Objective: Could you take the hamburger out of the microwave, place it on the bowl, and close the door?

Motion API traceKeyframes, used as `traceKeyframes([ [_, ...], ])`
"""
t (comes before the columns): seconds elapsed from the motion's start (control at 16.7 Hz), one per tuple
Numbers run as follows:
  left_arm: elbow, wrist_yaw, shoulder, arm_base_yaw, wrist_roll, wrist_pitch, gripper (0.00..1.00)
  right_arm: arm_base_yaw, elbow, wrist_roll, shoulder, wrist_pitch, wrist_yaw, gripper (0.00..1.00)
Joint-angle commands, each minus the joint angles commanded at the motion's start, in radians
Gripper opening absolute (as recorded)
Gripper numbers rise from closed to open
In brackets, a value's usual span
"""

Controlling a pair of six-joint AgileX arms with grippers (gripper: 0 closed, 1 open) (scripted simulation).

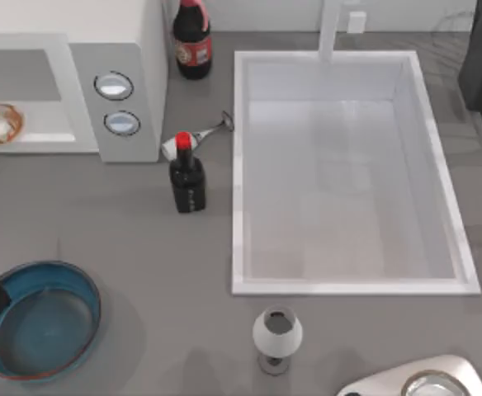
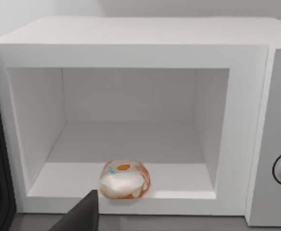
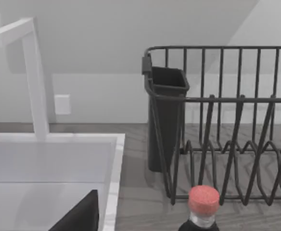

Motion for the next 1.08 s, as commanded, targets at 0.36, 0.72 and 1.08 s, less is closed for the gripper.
traceKeyframes([
  [0.36, 0.01, 0.002, 0.029, 0.002, 0.001, 0.014, 1.0, 0.0, 0.0, 0.0, 0.0, 0.0, 0.0, 1.0],
  [0.72, 0.121, 0.024, 0.339, 0.02, 0.01, 0.169, 1.0, 0.0, 0.0, 0.0, 0.0, 0.0, 0.0, 1.0],
  [1.08, 0.314, 0.063, 0.878, 0.051, 0.025, 0.437, 1.0, 0.0, 0.0, 0.0, 0.0, 0.0, 0.0, 1.0],
])
